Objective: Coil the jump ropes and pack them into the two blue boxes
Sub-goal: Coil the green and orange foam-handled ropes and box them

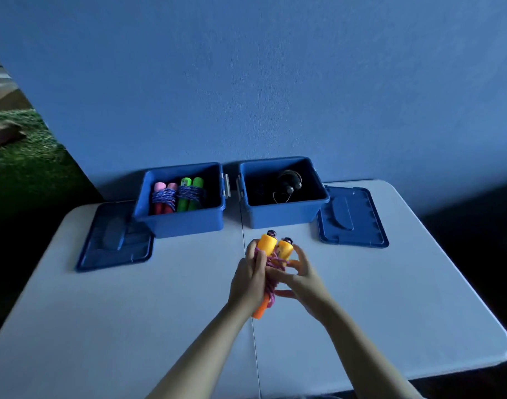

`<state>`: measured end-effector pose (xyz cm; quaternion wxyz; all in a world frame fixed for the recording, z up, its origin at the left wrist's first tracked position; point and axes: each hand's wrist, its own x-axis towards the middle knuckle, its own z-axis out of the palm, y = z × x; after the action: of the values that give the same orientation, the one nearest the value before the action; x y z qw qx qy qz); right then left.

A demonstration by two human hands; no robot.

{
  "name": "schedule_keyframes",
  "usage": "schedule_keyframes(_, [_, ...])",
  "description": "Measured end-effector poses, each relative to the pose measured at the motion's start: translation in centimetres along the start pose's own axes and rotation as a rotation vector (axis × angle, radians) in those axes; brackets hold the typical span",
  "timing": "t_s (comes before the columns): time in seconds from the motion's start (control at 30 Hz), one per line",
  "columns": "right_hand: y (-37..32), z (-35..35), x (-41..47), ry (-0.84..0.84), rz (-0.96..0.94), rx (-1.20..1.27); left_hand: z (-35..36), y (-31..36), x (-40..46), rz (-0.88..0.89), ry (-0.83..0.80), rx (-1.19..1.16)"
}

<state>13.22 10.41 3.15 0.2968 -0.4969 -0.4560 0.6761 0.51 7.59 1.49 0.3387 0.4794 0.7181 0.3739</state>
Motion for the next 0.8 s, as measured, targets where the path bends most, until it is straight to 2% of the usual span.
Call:
schedule_keyframes(0.17, [0.6, 0.6, -0.3, 0.004, -0.134, -0.162, -0.1, 0.7, 0.2, -0.111, -0.061, -0.108])
schedule_keyframes(0.27, [0.4, 0.0, 0.1, -0.062, -0.167, -0.174, 0.3, 1.1, 0.4, -0.126, -0.066, -0.108])
schedule_keyframes(0.4, [-1.1, -1.3, 1.6, -0.151, -0.188, -0.431, 0.8, 1.1, 1.3, -0.197, -0.049, -0.172])
schedule_keyframes(0.5, [-1.8, -1.3, 2.6, -0.189, -0.231, -0.527, 0.9, 1.0, 1.9, -0.229, -0.004, -0.283])
schedule_keyframes(0.67, [-1.7, -1.0, 4.9, -0.245, -0.212, -0.381, 0.0, 0.6, 3.4, -0.278, 0.068, -0.502])
schedule_keyframes(0.8, [-1.8, 0.1, 6.2, -0.261, -0.148, -0.196, -2.1, -1.0, 4.8, -0.344, 0.069, -0.437])
